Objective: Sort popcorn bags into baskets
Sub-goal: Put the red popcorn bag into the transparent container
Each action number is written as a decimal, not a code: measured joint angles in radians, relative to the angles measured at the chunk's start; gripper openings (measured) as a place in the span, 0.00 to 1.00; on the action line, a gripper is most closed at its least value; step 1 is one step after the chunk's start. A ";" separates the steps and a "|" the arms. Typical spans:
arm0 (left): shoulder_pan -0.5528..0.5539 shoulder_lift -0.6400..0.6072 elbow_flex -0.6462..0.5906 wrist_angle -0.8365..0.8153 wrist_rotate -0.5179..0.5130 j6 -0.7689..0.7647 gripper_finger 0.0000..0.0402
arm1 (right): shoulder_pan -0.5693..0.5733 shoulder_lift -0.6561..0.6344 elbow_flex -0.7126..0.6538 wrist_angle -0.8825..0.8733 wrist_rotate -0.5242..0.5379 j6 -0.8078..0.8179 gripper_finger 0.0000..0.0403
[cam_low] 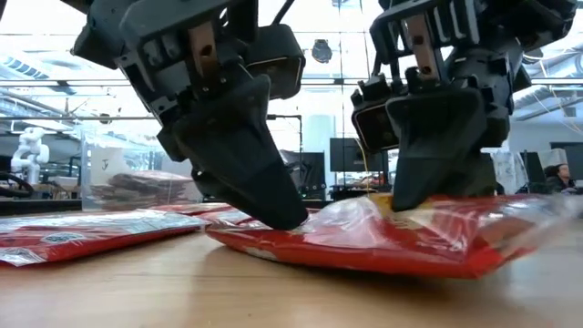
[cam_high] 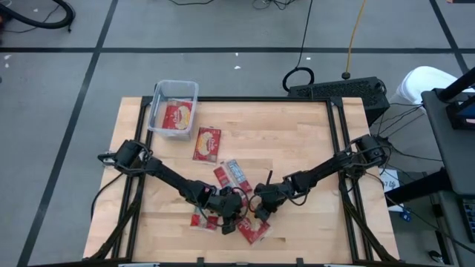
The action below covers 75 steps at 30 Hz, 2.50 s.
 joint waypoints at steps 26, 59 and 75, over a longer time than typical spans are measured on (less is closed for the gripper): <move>0.101 -0.714 0.000 -0.495 -0.176 -0.374 0.32 | -0.014 -0.368 0.001 -0.022 0.228 -0.053 0.00; 0.396 -0.829 0.001 -0.334 -0.078 -0.461 0.83 | -0.240 -0.662 0.002 0.037 0.541 -0.246 0.00; 0.523 -0.695 0.002 -0.090 0.162 -0.415 0.56 | -0.245 -0.662 0.002 0.037 0.541 -0.268 0.00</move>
